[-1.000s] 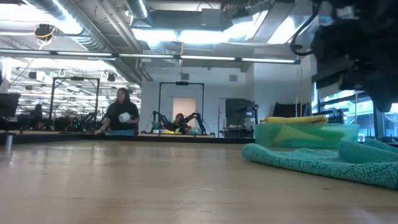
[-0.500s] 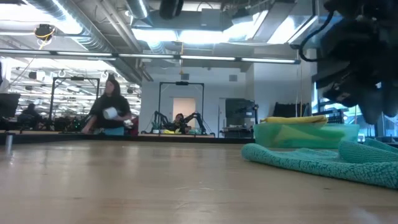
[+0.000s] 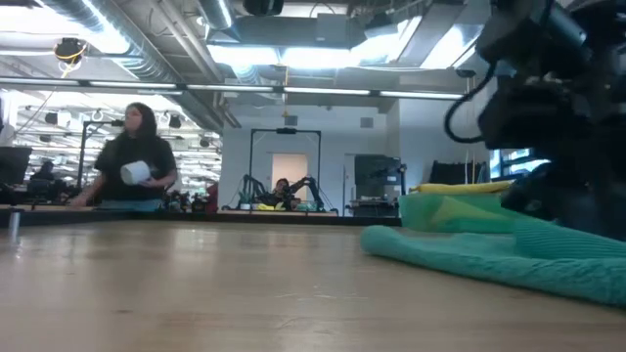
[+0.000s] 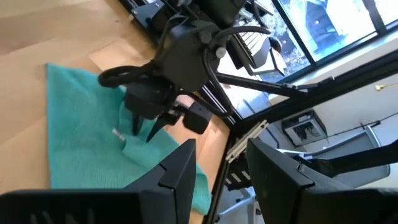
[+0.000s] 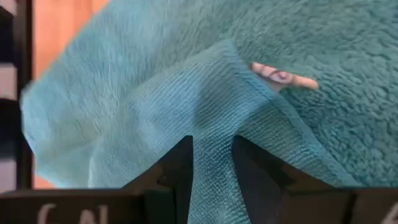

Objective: Fold microfiber towels
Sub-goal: Fold the blue microfiber cloth

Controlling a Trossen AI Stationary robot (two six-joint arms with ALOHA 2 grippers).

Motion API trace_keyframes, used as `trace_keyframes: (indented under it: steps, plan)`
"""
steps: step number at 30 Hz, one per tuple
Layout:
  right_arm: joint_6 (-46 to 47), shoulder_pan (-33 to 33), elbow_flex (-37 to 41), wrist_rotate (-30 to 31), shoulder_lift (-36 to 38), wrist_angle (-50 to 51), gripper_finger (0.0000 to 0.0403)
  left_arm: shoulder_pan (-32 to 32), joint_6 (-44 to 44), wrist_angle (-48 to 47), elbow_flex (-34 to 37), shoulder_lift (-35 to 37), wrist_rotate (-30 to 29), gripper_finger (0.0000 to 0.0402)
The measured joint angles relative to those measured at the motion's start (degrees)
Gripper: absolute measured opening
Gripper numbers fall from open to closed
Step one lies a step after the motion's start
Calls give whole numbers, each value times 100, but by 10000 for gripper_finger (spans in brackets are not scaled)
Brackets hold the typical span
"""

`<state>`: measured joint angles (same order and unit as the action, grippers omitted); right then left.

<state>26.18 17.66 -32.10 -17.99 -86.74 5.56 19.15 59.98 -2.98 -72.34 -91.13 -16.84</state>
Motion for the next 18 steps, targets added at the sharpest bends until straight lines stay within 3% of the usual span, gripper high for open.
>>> trace_keyframes:
  steps: [4,10,14,18]
  plan:
    - [353,-133,-241,39,-446,-746,118,74,-130,-69,0,0,-37,135]
    - [200,-383,-1478,178,-1358,-993,118,75,-345,-361,0,0,105,135]
    - [-63,-506,-2459,-70,-1802,-435,118,75,-345,-854,0,0,280,135]
    - [-702,-656,-3222,-297,-1853,898,118,76,-341,-1221,0,2,469,135]
